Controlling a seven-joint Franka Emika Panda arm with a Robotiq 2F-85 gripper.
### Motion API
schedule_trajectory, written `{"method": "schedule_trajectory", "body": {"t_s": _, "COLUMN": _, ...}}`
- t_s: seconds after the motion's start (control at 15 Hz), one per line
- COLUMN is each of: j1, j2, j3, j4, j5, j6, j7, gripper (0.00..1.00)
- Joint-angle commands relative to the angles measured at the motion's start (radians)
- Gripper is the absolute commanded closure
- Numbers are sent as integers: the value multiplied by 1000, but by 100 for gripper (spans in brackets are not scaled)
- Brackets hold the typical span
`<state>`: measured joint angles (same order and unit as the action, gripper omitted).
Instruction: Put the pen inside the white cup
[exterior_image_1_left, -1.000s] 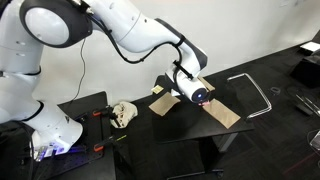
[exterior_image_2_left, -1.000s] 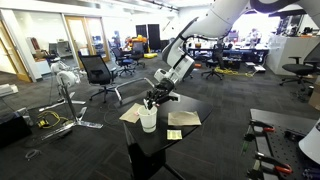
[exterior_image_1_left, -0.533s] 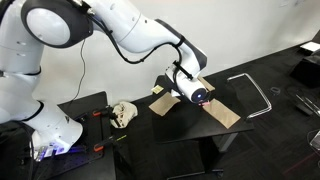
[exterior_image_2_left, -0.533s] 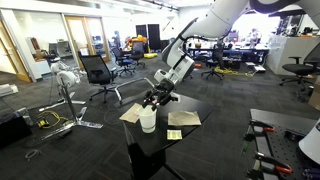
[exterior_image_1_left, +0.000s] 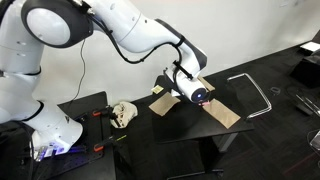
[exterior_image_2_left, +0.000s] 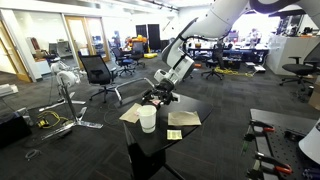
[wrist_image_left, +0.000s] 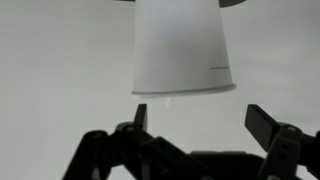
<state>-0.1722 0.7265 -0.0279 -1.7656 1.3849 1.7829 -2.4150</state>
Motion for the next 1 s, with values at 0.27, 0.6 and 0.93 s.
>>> {"method": "schedule_trajectory", "body": {"t_s": 0.27, "j1": 42, "j2": -114, "j3": -4, "j4": -59, "j5": 12, "j6": 22, "j7": -69, "gripper": 0}}
{"method": "schedule_trajectory", "body": {"t_s": 0.6, "j1": 71, "j2": -226, "j3": -15, "j4": -93, "j5": -9, "j6": 45, "j7": -57, "gripper": 0}}
{"method": "schedule_trajectory", "body": {"t_s": 0.93, "j1": 93, "j2": -326, "j3": -25, "j4": -128, "j5": -65, "j6": 90, "j7": 31, "gripper": 0}}
